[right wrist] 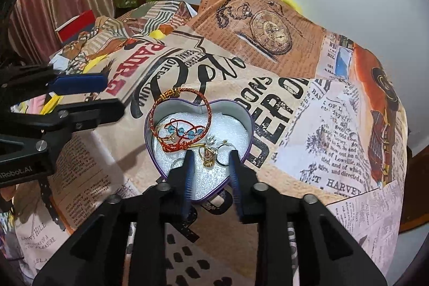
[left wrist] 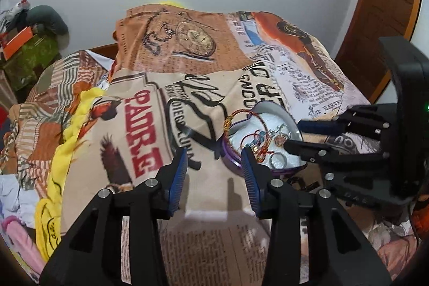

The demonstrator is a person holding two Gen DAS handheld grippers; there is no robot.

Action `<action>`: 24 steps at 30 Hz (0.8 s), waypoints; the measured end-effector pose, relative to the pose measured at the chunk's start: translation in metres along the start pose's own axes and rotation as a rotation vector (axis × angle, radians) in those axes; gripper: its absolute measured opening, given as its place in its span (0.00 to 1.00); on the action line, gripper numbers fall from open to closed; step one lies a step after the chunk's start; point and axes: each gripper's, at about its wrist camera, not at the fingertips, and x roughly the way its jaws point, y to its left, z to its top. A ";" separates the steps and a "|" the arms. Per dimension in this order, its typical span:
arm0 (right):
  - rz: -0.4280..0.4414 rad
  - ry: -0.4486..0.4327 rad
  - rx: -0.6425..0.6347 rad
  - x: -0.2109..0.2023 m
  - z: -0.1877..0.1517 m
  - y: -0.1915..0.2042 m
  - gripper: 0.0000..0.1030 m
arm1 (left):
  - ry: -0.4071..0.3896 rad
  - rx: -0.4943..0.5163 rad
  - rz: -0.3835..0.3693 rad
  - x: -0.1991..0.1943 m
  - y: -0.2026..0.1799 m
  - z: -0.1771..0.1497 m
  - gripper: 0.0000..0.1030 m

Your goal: Organize jewelry

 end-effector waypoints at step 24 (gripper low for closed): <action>-0.120 -0.433 0.098 -0.225 -0.011 0.020 0.33 | -0.408 0.077 0.043 -0.206 -0.066 0.008 0.48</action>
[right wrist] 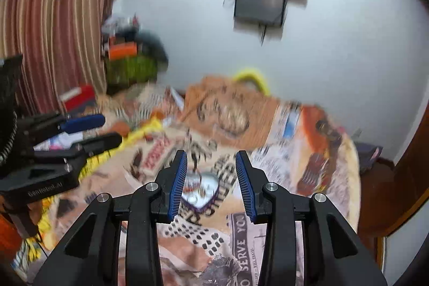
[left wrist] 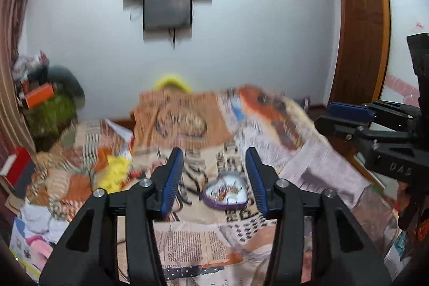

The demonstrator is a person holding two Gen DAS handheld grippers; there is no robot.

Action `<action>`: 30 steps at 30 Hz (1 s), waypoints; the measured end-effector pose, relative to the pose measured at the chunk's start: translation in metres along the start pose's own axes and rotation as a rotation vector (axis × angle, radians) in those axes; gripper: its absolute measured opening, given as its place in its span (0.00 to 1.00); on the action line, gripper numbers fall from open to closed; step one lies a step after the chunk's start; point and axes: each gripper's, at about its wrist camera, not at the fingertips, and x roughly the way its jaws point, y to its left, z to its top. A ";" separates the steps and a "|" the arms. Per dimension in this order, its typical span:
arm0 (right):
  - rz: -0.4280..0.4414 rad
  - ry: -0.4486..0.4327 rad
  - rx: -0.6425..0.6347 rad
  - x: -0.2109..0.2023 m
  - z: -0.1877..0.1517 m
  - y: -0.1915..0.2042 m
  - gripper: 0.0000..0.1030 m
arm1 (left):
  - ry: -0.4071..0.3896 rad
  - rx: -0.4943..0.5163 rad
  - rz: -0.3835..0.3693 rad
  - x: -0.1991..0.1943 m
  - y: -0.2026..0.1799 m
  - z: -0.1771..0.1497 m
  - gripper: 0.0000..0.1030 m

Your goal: Organize jewelry

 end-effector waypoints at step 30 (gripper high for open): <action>-0.236 -0.413 0.087 -0.163 -0.038 0.051 1.00 | -0.334 -0.066 0.113 -0.155 -0.042 -0.032 0.98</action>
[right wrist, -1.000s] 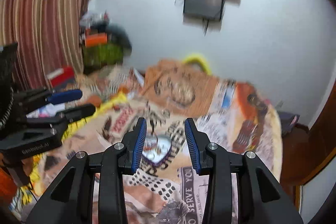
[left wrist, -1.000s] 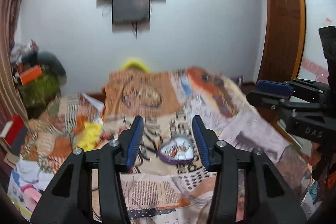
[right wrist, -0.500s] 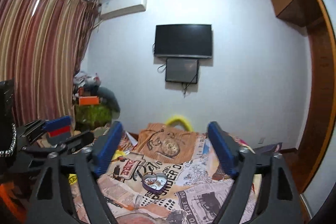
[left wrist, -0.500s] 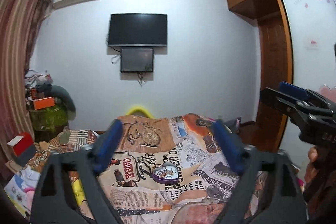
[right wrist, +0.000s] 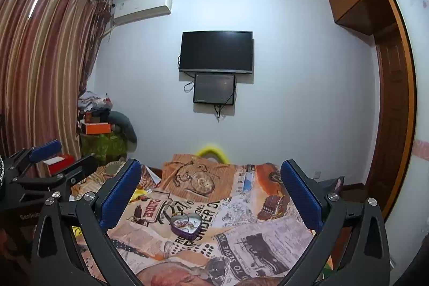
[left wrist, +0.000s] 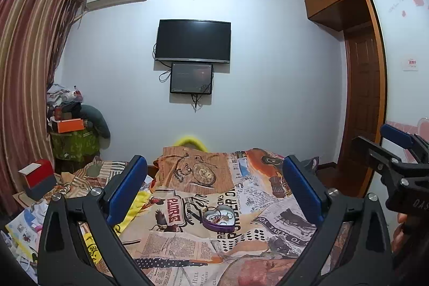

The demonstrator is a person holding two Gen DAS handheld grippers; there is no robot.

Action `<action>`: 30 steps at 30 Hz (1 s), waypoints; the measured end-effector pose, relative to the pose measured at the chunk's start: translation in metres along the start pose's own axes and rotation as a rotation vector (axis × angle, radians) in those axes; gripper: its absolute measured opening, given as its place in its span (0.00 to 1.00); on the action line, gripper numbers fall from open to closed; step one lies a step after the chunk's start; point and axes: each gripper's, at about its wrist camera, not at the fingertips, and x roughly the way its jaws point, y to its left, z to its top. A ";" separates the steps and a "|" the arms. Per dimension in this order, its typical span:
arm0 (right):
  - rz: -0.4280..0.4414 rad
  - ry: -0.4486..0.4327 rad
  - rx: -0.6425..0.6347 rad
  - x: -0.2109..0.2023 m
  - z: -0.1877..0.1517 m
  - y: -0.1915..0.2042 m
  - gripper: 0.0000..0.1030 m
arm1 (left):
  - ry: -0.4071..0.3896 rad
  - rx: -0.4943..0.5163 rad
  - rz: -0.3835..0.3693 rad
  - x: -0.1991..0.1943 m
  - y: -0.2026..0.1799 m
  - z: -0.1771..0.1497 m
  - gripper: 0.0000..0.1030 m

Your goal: Organize jewelry

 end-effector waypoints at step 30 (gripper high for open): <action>0.003 0.035 0.010 -0.002 -0.005 -0.004 1.00 | 0.061 -0.011 -0.013 0.020 -0.001 -0.011 0.99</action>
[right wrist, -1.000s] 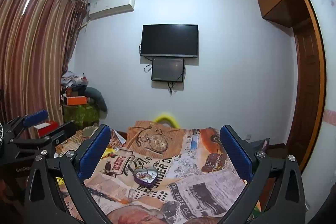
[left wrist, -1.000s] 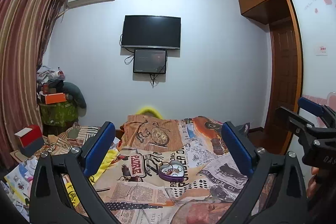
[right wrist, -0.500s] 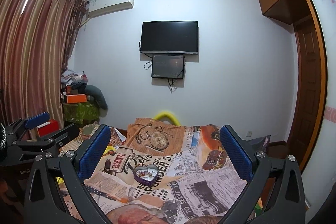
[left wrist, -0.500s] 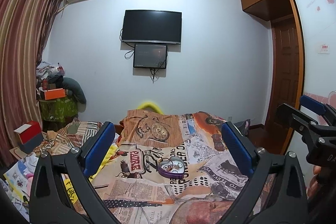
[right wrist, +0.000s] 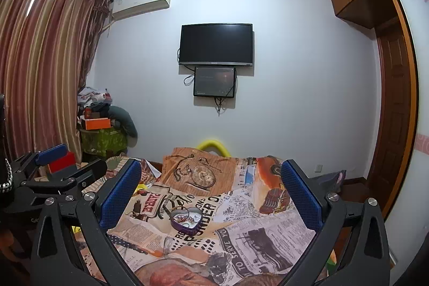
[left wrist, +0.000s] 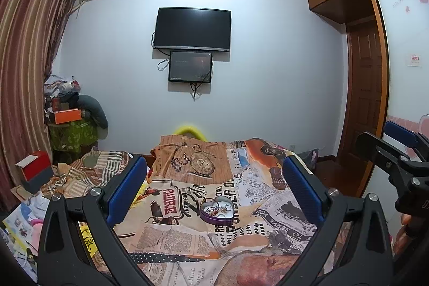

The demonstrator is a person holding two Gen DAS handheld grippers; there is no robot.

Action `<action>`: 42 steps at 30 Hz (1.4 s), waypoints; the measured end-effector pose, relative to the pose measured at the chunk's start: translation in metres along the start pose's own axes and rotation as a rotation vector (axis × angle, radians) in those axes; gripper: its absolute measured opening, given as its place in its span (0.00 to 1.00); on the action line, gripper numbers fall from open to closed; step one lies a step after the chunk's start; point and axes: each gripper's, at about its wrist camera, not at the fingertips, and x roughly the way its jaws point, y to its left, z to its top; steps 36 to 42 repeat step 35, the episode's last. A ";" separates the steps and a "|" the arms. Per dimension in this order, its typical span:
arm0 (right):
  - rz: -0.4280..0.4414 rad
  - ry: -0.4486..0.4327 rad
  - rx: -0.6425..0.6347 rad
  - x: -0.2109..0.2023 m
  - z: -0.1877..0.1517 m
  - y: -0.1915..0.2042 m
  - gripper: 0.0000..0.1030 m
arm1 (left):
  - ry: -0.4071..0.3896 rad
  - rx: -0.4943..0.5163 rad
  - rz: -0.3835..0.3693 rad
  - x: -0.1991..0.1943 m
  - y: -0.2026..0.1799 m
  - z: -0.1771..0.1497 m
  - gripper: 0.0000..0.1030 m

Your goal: Organize jewelry

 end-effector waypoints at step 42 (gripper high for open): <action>-0.003 0.027 0.024 0.004 -0.001 -0.008 1.00 | 0.043 -0.021 -0.040 0.013 0.004 -0.005 0.99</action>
